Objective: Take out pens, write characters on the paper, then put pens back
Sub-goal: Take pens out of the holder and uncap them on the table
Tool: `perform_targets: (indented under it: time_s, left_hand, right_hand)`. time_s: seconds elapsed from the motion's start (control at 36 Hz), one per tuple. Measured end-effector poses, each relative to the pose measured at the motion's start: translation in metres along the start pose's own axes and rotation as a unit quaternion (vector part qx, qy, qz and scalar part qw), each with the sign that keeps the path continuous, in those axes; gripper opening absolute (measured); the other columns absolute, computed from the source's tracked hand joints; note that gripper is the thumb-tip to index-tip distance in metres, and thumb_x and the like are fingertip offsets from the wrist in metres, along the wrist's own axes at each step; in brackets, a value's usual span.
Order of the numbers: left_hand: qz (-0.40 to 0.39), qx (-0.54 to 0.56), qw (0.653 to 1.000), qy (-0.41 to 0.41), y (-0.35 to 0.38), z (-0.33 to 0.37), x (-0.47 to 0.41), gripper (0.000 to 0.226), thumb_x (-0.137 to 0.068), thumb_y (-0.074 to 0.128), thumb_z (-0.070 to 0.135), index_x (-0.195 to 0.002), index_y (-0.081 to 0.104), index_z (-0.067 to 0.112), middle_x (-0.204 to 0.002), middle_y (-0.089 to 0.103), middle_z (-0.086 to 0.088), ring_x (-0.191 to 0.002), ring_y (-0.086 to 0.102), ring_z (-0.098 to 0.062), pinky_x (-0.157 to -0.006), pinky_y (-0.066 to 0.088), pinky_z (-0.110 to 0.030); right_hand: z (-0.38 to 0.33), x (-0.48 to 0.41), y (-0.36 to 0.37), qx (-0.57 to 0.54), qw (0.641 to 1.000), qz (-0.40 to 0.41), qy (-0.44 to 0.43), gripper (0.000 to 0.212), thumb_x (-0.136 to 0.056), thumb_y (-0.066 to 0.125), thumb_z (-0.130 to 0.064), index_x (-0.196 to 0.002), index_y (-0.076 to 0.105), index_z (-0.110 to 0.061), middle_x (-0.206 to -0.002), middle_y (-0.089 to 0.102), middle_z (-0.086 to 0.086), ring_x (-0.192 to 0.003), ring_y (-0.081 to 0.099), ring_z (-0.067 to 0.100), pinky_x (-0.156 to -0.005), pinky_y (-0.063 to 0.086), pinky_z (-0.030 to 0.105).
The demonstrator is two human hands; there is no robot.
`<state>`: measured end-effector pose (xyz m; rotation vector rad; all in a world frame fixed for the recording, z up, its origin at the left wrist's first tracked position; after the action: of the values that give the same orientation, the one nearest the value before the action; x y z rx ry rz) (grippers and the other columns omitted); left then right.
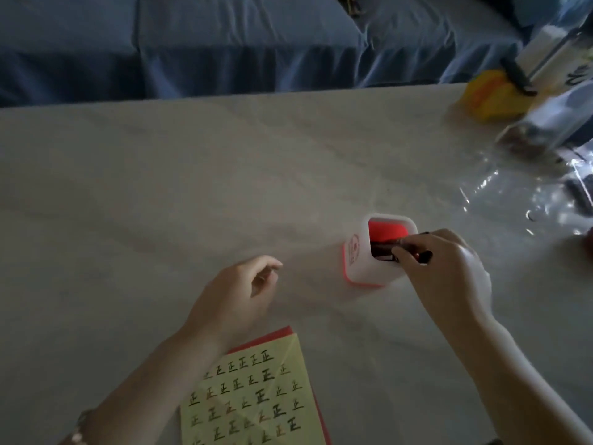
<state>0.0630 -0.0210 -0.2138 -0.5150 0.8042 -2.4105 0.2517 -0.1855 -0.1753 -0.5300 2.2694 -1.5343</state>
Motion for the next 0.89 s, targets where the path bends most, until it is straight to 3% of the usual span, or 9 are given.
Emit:
perform_targets:
  time_s: [0.22, 0.33, 0.42, 0.5, 0.58, 0.64, 0.75, 0.83, 0.89]
  left_hand:
    - [0.066, 0.022, 0.990, 0.125, 0.026, 0.021, -0.001, 0.027, -0.090, 0.053, 0.018, -0.116, 0.057, 0.026, -0.101, 0.061, 0.017, -0.094, 0.056, 0.006, -0.083, 0.048, -0.016]
    - [0.110, 0.039, 0.974, 0.196, 0.032, 0.033, 0.017, 0.049, -0.088, 0.050, 0.038, -0.134, 0.039, 0.024, -0.125, 0.045, 0.019, -0.120, 0.038, 0.010, -0.099, 0.029, -0.007]
    - [0.126, 0.033, 0.969, 0.211, 0.032, 0.037, 0.036, 0.060, -0.087, 0.039, 0.049, -0.140, 0.029, 0.022, -0.137, 0.034, 0.018, -0.130, 0.026, 0.009, -0.105, 0.019, -0.007]
    - [0.144, -0.009, 0.962, 0.231, 0.026, 0.036, 0.061, 0.054, -0.090, 0.035, 0.050, -0.136, 0.036, 0.021, -0.126, 0.038, 0.026, -0.121, 0.030, 0.017, -0.102, 0.022, -0.004]
    - [0.121, -0.013, 0.973, 0.194, 0.018, 0.028, 0.083, 0.033, -0.093, 0.042, 0.038, -0.122, 0.051, 0.025, -0.092, 0.054, 0.026, -0.086, 0.051, 0.017, -0.072, 0.040, -0.004]
    - [0.094, -0.030, 0.979, 0.179, 0.016, 0.019, 0.097, 0.019, -0.094, 0.041, 0.031, -0.107, 0.054, 0.030, -0.070, 0.050, 0.017, -0.065, 0.050, 0.006, -0.055, 0.036, -0.011]
    - [0.077, -0.037, 0.984, 0.153, 0.011, -0.001, 0.121, 0.012, -0.095, 0.037, 0.034, -0.092, 0.048, 0.034, -0.068, 0.046, 0.013, -0.063, 0.045, 0.001, -0.055, 0.034, -0.015]
    - [0.061, -0.014, 0.988, 0.143, 0.007, -0.009, 0.135, 0.021, -0.097, 0.036, 0.033, -0.106, 0.055, 0.030, -0.088, 0.056, 0.014, -0.082, 0.050, 0.003, -0.069, 0.039, -0.011]
    - [0.066, -0.024, 0.987, 0.146, 0.005, -0.014, 0.143, 0.022, -0.098, 0.036, 0.029, -0.109, 0.055, 0.027, -0.097, 0.058, 0.013, -0.090, 0.052, 0.002, -0.075, 0.039, -0.011]
  right_hand:
    - [-0.017, 0.027, -0.032, -0.127, 0.965, 0.172, -0.152, 0.015, -0.085, 0.059, -0.024, -0.093, 0.065, -0.012, -0.089, 0.062, -0.004, -0.067, 0.055, 0.014, -0.059, 0.042, 0.026]
    - [-0.037, 0.058, -0.046, -0.216, 0.921, 0.202, -0.252, 0.015, -0.087, 0.054, -0.015, -0.095, 0.064, -0.006, -0.089, 0.059, -0.006, -0.075, 0.056, 0.004, -0.068, 0.042, 0.004]
    - [-0.045, 0.079, -0.042, -0.350, 0.886, 0.149, -0.265, 0.015, -0.088, 0.052, -0.013, -0.096, 0.062, -0.007, -0.093, 0.067, 0.006, -0.076, 0.065, 0.008, -0.070, 0.049, 0.014]
    - [-0.051, 0.098, -0.034, -0.526, 0.819, 0.084, -0.214, 0.013, -0.084, 0.053, -0.015, -0.092, 0.061, -0.009, -0.090, 0.068, 0.006, -0.066, 0.064, 0.010, -0.064, 0.051, 0.018]
    - [-0.057, 0.116, -0.023, -0.605, 0.783, 0.059, -0.133, 0.010, -0.084, 0.062, -0.017, -0.090, 0.061, -0.009, -0.080, 0.070, 0.000, -0.057, 0.061, 0.012, -0.058, 0.053, 0.023]
    - [-0.060, 0.125, -0.012, -0.639, 0.766, 0.025, -0.068, 0.017, -0.078, 0.061, -0.021, -0.090, 0.063, -0.009, -0.073, 0.069, 0.001, -0.055, 0.059, 0.011, -0.057, 0.053, 0.023]
    - [-0.080, 0.146, 0.023, -0.578, 0.799, -0.167, -0.024, 0.009, -0.082, 0.061, -0.011, -0.088, 0.065, -0.005, -0.056, 0.058, 0.003, -0.050, 0.052, 0.012, -0.054, 0.046, 0.024]
    - [-0.096, 0.164, 0.046, -0.524, 0.811, -0.258, -0.028, 0.033, -0.088, 0.055, -0.020, -0.073, 0.060, 0.009, -0.051, 0.051, 0.005, -0.050, 0.043, 0.020, -0.054, 0.036, 0.032]
    - [-0.104, 0.174, 0.053, -0.522, 0.806, -0.275, -0.032, 0.031, -0.090, 0.053, -0.020, -0.069, 0.061, 0.002, -0.049, 0.052, 0.001, -0.047, 0.044, 0.015, -0.050, 0.036, 0.027]
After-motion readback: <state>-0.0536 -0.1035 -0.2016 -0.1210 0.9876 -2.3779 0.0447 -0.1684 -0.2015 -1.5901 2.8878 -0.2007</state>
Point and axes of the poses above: each hand's wrist, its own x-axis away from the middle knuckle, its own y-axis out of the palm, z = x × y, the point moved 5 cm from there along -x, towards the middle knuckle
